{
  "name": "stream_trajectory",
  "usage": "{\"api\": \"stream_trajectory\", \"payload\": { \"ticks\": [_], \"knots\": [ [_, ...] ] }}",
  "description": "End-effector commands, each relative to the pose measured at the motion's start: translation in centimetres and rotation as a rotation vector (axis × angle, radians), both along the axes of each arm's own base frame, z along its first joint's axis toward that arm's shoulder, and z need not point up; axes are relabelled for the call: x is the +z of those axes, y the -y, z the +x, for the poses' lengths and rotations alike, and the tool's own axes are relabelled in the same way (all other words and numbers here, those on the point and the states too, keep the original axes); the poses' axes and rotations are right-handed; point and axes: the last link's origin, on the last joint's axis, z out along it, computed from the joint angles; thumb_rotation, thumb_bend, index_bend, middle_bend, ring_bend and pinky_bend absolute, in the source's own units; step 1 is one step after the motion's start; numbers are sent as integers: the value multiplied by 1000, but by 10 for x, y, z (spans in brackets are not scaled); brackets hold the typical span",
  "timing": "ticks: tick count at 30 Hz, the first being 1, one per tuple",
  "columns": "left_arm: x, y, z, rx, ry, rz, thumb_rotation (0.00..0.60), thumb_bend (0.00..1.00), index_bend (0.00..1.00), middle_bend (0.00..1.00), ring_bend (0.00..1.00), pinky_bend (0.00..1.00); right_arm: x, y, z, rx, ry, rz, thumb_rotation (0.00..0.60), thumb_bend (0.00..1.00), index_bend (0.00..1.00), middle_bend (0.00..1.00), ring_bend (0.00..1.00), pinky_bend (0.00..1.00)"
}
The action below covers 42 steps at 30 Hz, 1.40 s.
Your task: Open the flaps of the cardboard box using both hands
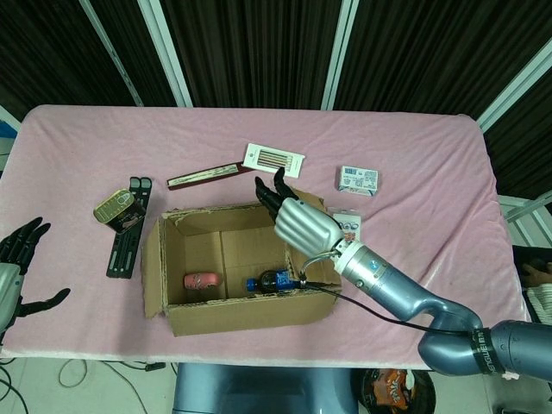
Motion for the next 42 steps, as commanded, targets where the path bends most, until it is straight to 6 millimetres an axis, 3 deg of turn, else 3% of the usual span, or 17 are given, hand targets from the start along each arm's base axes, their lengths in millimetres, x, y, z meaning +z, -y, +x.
{"api": "stream_trajectory", "payload": {
  "ticks": [1,10,19,32,42],
  "knots": [
    [0,0,0,1,3,0,600,122,0,0,23,114,4,2,-2,-4,-12,-16,600,414,328,112,15,222],
    [1,0,0,3,8,-4,600,122,0,0,23,114,28,9,-14,-35,-46,-68,600,408,303,112,15,222],
    [0,1,1,2,9,-5,600,123,0,0,23,114,49,8,-29,-69,-40,-81,600,298,195,105,16,222],
    [-1,1,1,14,15,-11,600,123,0,0,23,113,70,6,-42,-75,0,-86,600,283,93,87,15,222],
    [-2,2,1,21,25,-20,600,122,0,0,23,114,91,6,-61,-77,-5,-88,600,283,83,84,15,222]
  ]
}}
